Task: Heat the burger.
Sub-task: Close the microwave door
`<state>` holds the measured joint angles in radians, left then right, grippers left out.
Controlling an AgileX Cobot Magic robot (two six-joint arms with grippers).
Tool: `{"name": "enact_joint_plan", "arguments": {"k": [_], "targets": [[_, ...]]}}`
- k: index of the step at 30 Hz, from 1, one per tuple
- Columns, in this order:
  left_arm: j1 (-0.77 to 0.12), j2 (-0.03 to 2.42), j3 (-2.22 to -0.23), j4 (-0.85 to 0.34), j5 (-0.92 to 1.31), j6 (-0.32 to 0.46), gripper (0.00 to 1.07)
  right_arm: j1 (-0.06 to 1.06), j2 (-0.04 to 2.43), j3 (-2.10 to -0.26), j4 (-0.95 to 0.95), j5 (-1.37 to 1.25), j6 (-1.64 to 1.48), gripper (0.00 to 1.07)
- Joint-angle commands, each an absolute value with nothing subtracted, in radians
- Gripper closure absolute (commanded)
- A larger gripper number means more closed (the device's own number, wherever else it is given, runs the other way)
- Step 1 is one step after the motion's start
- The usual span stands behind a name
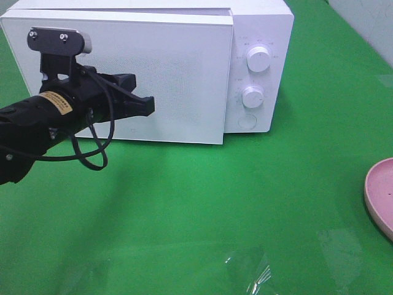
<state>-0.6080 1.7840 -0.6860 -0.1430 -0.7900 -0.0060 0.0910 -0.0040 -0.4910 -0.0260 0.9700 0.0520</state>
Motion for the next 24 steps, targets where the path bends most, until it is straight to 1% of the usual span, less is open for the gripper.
{"name": "enact_joint_plan", "arguments": {"k": [1, 5, 7, 12, 24], "targets": [[-0.622, 1.809, -0.748, -0.151, -0.769, -0.007, 1.07, 0.084, -0.029, -0.489, -0.024, 0.961, 0.041, 0.31], [-0.627, 1.827, -0.785, -0.153, -0.761, -0.007, 1.07, 0.084, -0.029, -0.489, -0.024, 0.961, 0.041, 0.31], [-0.630, 1.853, -0.844, -0.150, -0.728, -0.009, 1.07, 0.084, -0.029, -0.489, -0.024, 0.961, 0.041, 0.31], [-0.630, 1.888, -0.919, -0.150, -0.691, -0.011, 1.07, 0.084, -0.029, -0.489, -0.024, 0.961, 0.041, 0.31], [-0.638, 1.957, -1.045, -0.153, -0.645, -0.010, 1.07, 0.084, -0.029, -0.489, -0.024, 0.961, 0.041, 0.31]]}}
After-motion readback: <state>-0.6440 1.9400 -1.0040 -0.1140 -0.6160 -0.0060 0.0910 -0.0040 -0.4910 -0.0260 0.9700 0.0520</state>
